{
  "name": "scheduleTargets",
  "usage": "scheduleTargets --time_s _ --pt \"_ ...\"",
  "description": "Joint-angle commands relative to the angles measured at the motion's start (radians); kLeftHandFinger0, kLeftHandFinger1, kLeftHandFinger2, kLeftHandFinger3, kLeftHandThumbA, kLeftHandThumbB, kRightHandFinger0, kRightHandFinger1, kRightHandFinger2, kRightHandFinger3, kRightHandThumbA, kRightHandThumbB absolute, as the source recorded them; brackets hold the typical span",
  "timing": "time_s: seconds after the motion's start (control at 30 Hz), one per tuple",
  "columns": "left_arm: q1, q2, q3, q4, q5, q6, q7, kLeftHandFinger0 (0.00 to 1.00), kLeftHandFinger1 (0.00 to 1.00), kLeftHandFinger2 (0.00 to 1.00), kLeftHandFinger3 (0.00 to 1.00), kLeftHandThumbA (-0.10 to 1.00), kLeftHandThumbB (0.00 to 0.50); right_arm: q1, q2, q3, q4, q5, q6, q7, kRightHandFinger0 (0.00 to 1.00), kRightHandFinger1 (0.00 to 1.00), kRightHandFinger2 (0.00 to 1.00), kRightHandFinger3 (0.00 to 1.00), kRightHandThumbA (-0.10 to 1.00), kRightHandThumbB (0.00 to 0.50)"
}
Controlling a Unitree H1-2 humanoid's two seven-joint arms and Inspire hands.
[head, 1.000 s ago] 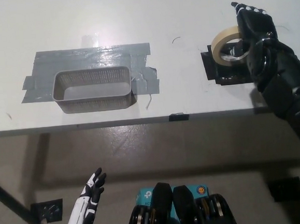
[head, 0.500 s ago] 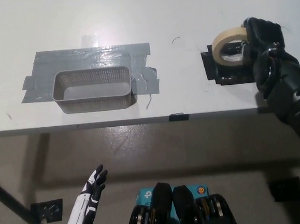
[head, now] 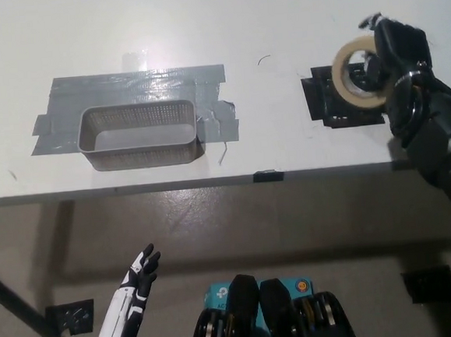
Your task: The robot picks the tape placed on the black area with right hand and places it in the small grey container.
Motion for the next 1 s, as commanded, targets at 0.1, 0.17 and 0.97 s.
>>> scheduleTargets --time_s 0.1,0.17,0.97 --pt "-0.012 0.015 0.005 -0.025 -0.008 -0.002 -0.009 1.0 1.0 1.0 1.0 1.0 0.177 -0.11 0.002 -0.026 -0.209 0.022 -0.071 -0.085 0.0 0.35 0.88 0.85 -0.1 0.166" --pt "-0.012 0.015 0.005 -0.025 -0.01 -0.002 -0.009 1.0 1.0 1.0 1.0 1.0 0.176 -0.105 0.003 -0.029 -0.231 0.021 -0.07 -0.081 0.0 0.41 0.88 0.93 -0.1 0.171" --pt "-0.047 -0.015 -0.034 -0.028 -0.018 0.0 -0.024 1.0 1.0 1.0 1.0 0.97 0.151 -0.27 0.352 0.054 -0.049 -0.001 0.009 -0.044 0.0 0.4 0.81 0.76 -0.1 0.248"
